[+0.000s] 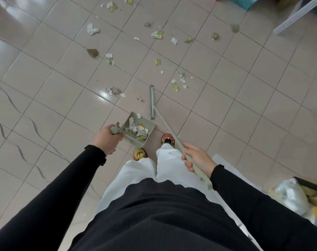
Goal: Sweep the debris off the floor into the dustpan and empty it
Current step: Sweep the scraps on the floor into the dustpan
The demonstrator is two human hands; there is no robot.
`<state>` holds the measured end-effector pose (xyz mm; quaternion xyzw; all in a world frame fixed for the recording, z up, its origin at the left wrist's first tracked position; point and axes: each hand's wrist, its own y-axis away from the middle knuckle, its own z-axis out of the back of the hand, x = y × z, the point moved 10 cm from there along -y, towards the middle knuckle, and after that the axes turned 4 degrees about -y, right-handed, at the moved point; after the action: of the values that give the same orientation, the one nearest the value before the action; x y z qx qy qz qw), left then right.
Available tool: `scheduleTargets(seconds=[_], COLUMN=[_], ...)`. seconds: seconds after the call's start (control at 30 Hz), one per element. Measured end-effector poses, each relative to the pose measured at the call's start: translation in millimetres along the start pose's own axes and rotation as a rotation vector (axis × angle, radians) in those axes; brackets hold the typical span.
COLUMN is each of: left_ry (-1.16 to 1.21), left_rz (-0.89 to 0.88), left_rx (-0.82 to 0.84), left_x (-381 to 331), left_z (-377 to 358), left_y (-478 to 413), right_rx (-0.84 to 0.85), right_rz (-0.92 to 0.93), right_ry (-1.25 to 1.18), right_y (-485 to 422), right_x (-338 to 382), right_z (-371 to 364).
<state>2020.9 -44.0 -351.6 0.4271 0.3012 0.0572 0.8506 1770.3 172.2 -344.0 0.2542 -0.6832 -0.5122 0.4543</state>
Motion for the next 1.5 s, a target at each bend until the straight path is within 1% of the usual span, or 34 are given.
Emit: scheduleTargets(seconds=[0.07,0.17,0.3,0.33,0.43,0.5,0.6,0.67,0.73,0.8,0.83,0.9,0.97,1.03,1.17,1.27,1.5], left_ry=[0.022,0.061,0.054,0.047,0.063,0.069,0.077,0.083,0.094,0.097,0.096,0.087,0.067,0.029,-0.073,-0.124,-0.176], left_rz=[0.007,0.019,0.032,0.033,0.041,0.046,0.052,0.052,0.044,0.045,0.045,0.039,0.024,-0.001,-0.051,-0.097,-0.178], left_rx=[-0.007,-0.024,-0.041,-0.042,-0.056,-0.061,-0.059,-0.052,-0.045,-0.033,-0.029,-0.028,-0.021,-0.010,0.005,0.028,0.061], left_x=[2,2,0,-1,-4,-5,-5,-6,-6,-6,-5,-6,-7,-9,-22,-42,-115], left_z=[0,4,10,11,15,16,15,13,13,12,13,14,15,16,17,12,-14], left_y=[2,4,2,1,-3,-4,-5,-4,-3,-2,-2,-1,-2,-4,-8,-13,-41], right_rx=[-0.040,-0.112,-0.110,-0.088,0.065,0.115,0.120,0.110,0.069,0.028,0.019,0.029,0.088,0.118,0.057,-0.028,-0.259], right_rz=[0.084,0.174,0.149,0.129,0.033,-0.012,-0.035,-0.024,0.036,0.082,0.092,0.049,-0.017,-0.032,-0.007,0.055,0.147], right_ry=[0.181,0.550,1.015,1.076,1.175,1.115,0.995,0.963,0.924,0.958,1.004,1.053,0.980,0.850,0.651,0.536,0.457], right_y=[-10,-46,-83,-87,-79,-55,-3,22,19,-4,-18,-40,-43,-33,-1,3,-37], right_x=[21,55,85,83,51,37,30,28,35,42,42,34,25,22,16,25,87], right_z=[4,2,-16,-19,-17,-3,26,34,29,17,10,0,-7,-3,30,53,123])
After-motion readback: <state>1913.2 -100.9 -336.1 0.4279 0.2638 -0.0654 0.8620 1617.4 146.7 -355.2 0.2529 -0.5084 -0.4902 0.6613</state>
